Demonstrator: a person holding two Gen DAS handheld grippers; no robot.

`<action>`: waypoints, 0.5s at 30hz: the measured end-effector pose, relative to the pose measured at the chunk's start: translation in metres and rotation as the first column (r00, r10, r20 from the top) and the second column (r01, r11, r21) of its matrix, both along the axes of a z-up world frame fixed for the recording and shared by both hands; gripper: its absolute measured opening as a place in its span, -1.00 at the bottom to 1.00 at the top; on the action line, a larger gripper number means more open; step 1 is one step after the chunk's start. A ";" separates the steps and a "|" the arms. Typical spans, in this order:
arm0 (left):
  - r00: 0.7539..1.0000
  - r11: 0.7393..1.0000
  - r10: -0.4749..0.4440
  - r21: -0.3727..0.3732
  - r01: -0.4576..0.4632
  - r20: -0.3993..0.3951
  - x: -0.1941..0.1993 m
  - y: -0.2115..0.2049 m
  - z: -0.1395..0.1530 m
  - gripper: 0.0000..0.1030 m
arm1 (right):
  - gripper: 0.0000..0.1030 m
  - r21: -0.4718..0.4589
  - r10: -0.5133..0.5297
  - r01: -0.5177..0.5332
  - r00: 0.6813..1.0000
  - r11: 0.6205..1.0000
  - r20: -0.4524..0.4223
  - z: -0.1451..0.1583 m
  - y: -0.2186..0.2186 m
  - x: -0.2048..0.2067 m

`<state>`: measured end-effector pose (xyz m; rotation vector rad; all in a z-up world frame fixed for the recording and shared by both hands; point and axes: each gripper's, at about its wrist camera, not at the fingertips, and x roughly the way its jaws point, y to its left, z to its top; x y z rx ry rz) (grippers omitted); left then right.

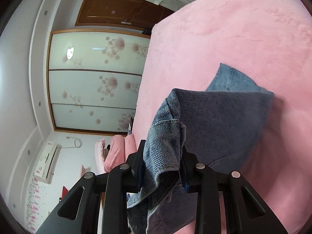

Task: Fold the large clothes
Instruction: 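Lift the hem with both tools and fold it toward the collar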

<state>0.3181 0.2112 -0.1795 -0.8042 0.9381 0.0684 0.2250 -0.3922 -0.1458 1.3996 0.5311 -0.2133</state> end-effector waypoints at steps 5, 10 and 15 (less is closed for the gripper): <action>0.999 0.999 0.016 0.048 -0.014 -0.034 0.059 -0.024 -0.022 -0.80 | -0.44 0.027 0.003 0.000 0.997 1.000 -0.081 -0.029 -0.025 0.060; 0.996 0.985 0.022 0.172 -0.006 -0.088 0.118 -0.052 -0.056 -0.80 | -0.43 0.013 0.065 -0.064 0.983 0.998 -0.173 -0.059 -0.042 0.121; 0.991 0.967 0.016 0.253 0.019 -0.135 0.153 -0.068 -0.089 -0.79 | -0.41 0.009 0.113 -0.113 0.971 0.994 -0.212 -0.089 -0.066 0.147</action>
